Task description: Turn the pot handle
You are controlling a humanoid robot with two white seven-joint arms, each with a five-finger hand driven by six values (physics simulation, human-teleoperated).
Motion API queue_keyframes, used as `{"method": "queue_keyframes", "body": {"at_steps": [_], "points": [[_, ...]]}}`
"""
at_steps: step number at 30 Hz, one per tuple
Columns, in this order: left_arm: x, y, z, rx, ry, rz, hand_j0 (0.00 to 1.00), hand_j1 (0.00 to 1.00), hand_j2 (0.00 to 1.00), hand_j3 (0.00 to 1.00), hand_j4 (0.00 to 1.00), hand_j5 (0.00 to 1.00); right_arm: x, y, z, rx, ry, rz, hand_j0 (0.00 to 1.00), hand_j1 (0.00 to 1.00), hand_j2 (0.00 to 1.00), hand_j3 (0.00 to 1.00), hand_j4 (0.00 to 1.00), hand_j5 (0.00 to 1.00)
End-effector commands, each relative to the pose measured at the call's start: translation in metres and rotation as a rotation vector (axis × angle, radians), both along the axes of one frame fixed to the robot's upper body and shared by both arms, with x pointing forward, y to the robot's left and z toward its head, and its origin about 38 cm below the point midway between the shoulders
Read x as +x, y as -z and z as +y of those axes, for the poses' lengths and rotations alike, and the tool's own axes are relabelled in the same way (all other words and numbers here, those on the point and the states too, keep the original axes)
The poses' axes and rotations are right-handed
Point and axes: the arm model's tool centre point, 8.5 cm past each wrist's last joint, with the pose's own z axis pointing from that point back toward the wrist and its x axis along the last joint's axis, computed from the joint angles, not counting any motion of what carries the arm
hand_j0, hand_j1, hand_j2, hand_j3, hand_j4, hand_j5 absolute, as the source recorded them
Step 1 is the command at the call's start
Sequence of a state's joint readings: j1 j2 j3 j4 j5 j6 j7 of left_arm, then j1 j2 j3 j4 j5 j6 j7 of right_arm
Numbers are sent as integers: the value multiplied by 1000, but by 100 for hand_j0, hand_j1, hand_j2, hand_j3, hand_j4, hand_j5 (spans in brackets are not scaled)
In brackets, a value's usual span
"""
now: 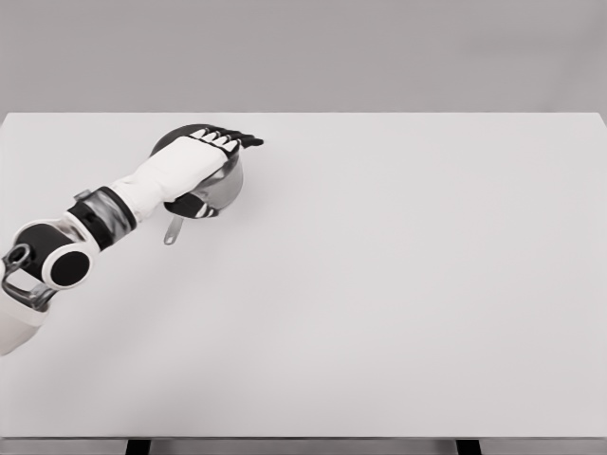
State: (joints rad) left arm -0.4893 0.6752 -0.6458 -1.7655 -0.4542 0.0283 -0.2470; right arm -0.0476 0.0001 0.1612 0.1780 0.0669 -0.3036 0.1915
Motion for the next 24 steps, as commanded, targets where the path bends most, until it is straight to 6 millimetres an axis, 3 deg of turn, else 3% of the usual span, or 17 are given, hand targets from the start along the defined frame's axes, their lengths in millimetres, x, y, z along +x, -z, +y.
{"method": "queue_keyframes", "body": {"at_steps": [1, 24], "points": [[0, 0, 0, 15, -2, -12, 100, 100, 100, 100, 100, 100, 0, 0, 0, 0, 0, 0, 100, 100, 100, 100, 100, 100], [-3, 11, -2, 66, -17, -38, 100, 100, 100, 100, 100, 100, 0, 0, 0, 0, 1, 0, 100, 100, 100, 100, 100, 100]]}}
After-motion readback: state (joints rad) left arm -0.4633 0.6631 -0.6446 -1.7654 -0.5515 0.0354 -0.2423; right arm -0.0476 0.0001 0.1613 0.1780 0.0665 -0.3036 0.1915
